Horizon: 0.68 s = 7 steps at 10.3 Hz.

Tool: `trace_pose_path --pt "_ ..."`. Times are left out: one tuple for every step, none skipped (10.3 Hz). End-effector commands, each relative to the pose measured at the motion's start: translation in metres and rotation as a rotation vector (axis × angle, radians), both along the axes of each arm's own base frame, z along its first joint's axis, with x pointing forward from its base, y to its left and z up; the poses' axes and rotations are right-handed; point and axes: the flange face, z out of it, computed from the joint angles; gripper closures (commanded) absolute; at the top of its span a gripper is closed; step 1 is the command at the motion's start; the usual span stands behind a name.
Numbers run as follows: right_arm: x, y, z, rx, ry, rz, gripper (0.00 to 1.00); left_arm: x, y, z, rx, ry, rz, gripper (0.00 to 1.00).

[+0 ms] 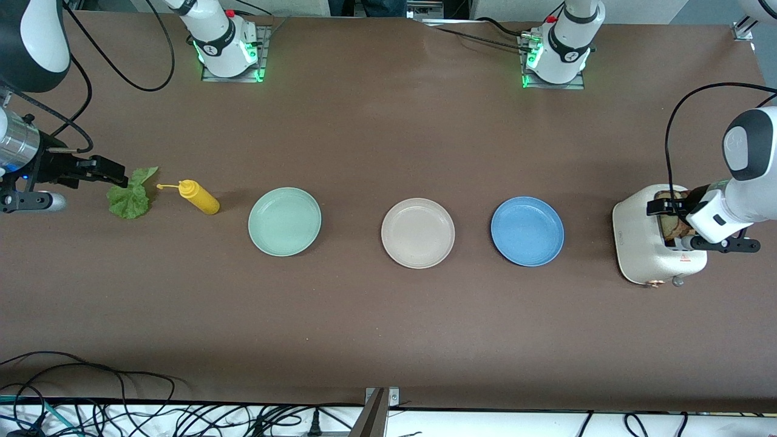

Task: Make sandwich on beige plate with both arms
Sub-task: 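Lower the left gripper onto a bread slice in the toaster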

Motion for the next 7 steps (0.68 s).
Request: trace_pose_path --pt "-0.001 -0.001 0.004 0.013 -0.003 0.005 0.0 -0.009 0.002 0.007 0.065 0.001 0.006 0.92" --pt "-0.001 -0.002 0.004 0.014 -0.003 0.003 0.0 -0.008 0.005 0.013 0.099 -0.004 -0.013 1.0" --pt "-0.001 -0.001 0.004 0.015 -0.003 0.004 0.0 -0.007 0.006 0.016 0.107 -0.008 -0.025 1.0" --pt "-0.001 -0.002 0.004 0.015 -0.003 0.004 0.0 -0.008 0.007 0.024 0.112 -0.019 -0.025 1.0" --pt "-0.001 -0.001 0.004 0.015 -0.003 0.006 0.0 -0.009 0.007 0.03 0.115 -0.03 -0.023 1.0" --pt "-0.001 -0.002 0.004 0.014 -0.003 0.003 0.0 -0.009 0.007 0.037 0.118 -0.039 -0.022 1.0" --pt "-0.001 -0.001 0.004 0.015 -0.003 0.004 0.0 -0.01 0.007 0.046 0.122 -0.054 -0.016 1.0"
